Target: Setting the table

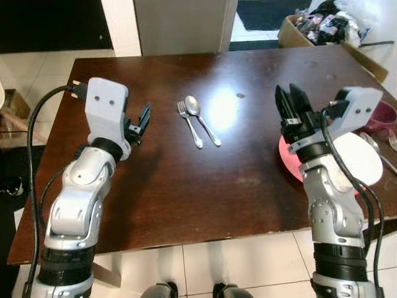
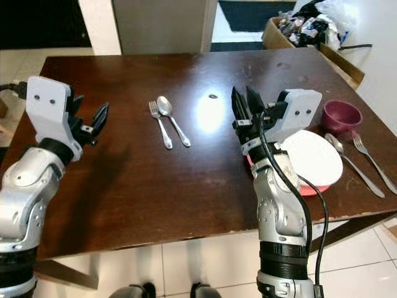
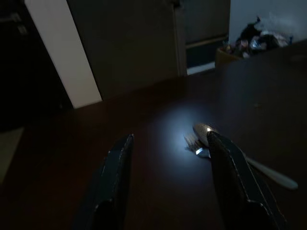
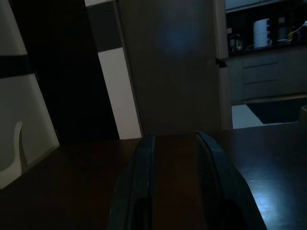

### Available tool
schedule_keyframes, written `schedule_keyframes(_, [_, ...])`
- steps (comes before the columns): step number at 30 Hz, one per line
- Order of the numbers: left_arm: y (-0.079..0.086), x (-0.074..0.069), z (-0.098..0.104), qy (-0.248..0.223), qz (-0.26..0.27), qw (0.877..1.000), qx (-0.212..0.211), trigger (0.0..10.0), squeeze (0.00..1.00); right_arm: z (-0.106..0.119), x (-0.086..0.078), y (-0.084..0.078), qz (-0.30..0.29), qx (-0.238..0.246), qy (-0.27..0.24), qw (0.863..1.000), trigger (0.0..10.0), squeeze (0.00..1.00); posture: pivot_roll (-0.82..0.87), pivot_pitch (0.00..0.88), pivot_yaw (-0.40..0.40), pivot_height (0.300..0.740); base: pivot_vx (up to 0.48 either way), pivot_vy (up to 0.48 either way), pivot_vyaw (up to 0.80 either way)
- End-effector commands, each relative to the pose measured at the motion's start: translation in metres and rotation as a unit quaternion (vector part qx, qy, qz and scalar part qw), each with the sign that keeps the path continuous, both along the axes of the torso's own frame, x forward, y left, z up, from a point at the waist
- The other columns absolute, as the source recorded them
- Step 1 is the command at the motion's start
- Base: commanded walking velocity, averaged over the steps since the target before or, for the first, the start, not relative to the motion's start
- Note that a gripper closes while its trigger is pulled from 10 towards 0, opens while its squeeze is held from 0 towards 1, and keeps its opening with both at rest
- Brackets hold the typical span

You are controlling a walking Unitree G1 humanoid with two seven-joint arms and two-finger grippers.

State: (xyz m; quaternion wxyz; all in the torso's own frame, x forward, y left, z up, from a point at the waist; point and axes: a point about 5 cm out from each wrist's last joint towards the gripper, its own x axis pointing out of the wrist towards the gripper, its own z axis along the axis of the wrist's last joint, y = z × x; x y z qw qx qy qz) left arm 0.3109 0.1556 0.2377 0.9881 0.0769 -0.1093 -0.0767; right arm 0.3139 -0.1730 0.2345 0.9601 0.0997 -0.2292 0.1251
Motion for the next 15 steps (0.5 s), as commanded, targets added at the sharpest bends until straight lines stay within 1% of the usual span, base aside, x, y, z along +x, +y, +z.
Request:
schedule_keyframes(1, [-0.0013, 0.002, -0.0031, 0.003, 0.003, 1.0, 0.0, 10.0, 0.0, -0.0016, -0.0008, -0.0024, -0.005, -0.001, 0.005, 1.0, 10.0, 0.0, 0.0, 0.0, 0.07, 0.74, 0.48, 0.0, 0.0])
schedule_keyframes(15, [-0.0028, 0.0064, -0.0053, -0.006, 0.007, 1.0, -0.008, 10.0, 0.0, -0.0007, 0.0, -0.0044, -0.005, -0.012, 0.014, 1.0, 10.0, 0.0, -0.01, 0.001, 0.057, 0.74, 0.48, 0.0, 0.0])
